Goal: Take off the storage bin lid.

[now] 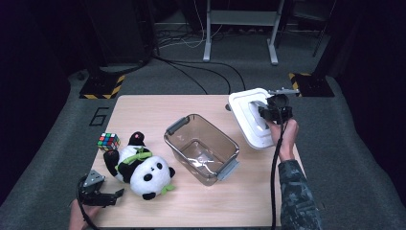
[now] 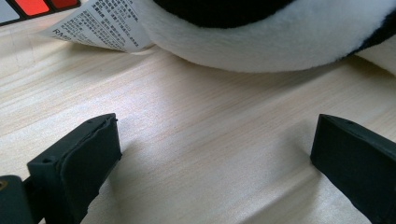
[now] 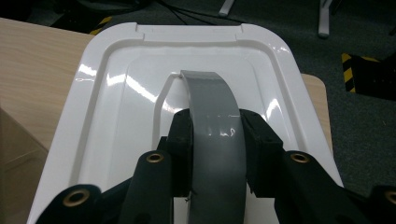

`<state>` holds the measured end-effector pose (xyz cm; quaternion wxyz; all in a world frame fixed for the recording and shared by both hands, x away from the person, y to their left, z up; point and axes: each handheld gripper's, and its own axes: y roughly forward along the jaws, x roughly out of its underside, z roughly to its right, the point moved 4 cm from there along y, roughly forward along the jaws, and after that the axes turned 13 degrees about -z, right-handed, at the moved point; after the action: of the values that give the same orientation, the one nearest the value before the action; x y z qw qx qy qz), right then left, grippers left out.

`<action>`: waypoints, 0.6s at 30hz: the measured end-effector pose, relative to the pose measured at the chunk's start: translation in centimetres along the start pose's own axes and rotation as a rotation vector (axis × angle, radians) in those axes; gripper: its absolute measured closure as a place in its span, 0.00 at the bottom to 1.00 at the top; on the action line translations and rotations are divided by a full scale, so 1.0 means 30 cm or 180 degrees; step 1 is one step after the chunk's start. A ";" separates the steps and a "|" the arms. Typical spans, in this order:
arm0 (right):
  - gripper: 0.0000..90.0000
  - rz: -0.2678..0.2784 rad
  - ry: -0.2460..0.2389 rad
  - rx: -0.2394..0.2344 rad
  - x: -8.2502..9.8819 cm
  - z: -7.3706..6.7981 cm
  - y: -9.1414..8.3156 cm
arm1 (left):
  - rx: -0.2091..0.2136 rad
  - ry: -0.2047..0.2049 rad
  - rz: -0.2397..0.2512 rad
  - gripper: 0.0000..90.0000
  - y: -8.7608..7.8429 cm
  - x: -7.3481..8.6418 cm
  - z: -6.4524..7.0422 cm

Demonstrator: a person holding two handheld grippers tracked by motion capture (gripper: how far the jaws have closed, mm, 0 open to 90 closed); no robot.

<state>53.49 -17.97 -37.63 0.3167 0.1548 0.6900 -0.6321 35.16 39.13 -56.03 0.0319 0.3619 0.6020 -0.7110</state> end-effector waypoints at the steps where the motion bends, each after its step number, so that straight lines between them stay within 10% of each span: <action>1: 0.74 -0.0014 0.0014 0.0013 0.003 0.004 0.007 | 0.0000 0.0000 0.0000 0.02 0.000 0.000 0.000; 18: 0.74 -0.0168 0.0364 0.0257 0.093 0.066 0.169 | 0.0002 -0.0001 0.0000 0.02 0.000 0.000 0.000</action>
<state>54.98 -19.62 -43.33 0.2535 0.1850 0.6847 -0.6577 35.16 39.14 -56.03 0.0319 0.3617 0.6017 -0.7114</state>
